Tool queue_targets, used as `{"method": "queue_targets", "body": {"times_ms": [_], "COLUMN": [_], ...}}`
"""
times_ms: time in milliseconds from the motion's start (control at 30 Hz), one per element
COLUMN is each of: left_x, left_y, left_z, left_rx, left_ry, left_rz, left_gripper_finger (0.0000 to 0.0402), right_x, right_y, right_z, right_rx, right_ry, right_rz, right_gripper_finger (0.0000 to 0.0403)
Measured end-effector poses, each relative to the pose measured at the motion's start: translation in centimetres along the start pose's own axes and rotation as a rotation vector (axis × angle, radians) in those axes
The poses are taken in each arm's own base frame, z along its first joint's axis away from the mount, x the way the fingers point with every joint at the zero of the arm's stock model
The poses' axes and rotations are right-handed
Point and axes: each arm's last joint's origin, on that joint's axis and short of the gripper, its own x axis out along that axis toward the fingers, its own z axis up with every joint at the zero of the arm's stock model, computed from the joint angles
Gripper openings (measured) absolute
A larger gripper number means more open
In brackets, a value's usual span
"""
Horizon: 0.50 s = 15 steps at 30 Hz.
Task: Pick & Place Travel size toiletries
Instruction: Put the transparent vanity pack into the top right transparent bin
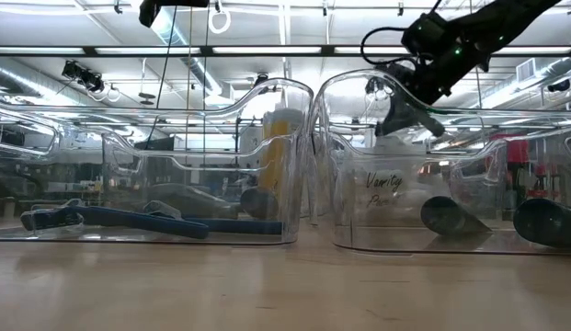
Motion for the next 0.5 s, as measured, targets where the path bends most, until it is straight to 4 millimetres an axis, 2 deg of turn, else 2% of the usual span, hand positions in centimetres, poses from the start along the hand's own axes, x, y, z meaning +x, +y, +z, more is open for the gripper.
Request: {"method": "queue_targets", "body": {"times_ms": [500], "left_x": [0.0], "left_y": [-0.1], "left_z": [0.0], "left_rx": [-0.001], "left_ry": [0.01], "left_rz": [-0.028], "left_gripper_finger": [0.0022], "right_x": [-1.9], "right_y": [1.4], "right_z": [3.5], "right_rx": [-0.056], "right_ry": [-0.133], "right_rz": [0.003], "right_gripper_finger": [0.0]}}
